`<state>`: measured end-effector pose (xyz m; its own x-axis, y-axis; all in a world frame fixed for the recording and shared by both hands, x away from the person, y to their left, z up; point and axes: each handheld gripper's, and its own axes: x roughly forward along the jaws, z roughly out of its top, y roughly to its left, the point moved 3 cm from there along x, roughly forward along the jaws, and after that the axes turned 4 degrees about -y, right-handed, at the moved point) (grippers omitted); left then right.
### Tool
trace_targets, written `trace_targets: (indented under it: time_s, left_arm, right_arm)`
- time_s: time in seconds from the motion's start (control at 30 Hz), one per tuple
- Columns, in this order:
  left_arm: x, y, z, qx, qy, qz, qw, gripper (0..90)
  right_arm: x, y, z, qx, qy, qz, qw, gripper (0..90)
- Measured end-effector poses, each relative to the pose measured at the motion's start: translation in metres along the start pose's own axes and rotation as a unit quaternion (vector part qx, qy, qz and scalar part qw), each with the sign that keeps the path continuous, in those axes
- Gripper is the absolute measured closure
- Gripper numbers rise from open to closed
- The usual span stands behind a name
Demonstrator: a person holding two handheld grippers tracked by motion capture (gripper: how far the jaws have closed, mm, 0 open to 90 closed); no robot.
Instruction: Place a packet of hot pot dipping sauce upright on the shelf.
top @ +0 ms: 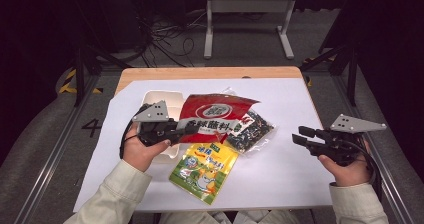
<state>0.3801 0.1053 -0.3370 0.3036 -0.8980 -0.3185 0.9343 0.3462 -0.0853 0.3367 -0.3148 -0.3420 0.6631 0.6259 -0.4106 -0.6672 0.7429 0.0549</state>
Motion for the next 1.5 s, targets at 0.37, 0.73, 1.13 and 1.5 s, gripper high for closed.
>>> trace_targets:
  time_s: [0.37,0.73,1.13,1.5]
  left_arm:
    - [-0.018,0.024,0.007,0.008,-0.001,0.029,0.9995,86.6]
    - [-0.029,0.056,0.007,0.009,-0.01,0.061,0.9981,86.6]
    - [-0.035,0.082,0.006,0.007,-0.012,0.074,0.9972,86.6]
    - [-0.039,0.111,0.001,-0.004,-0.012,0.087,0.9961,86.6]
  right_arm:
    - [0.001,-0.002,-0.004,0.008,0.006,-0.004,0.9999,59.3]
    - [-0.003,-0.003,-0.013,0.018,0.015,-0.012,0.9997,59.0]
    - [-0.014,-0.006,-0.02,0.032,0.015,-0.024,0.9991,58.2]
    - [-0.028,-0.006,-0.031,0.048,0.017,-0.046,0.9977,58.2]
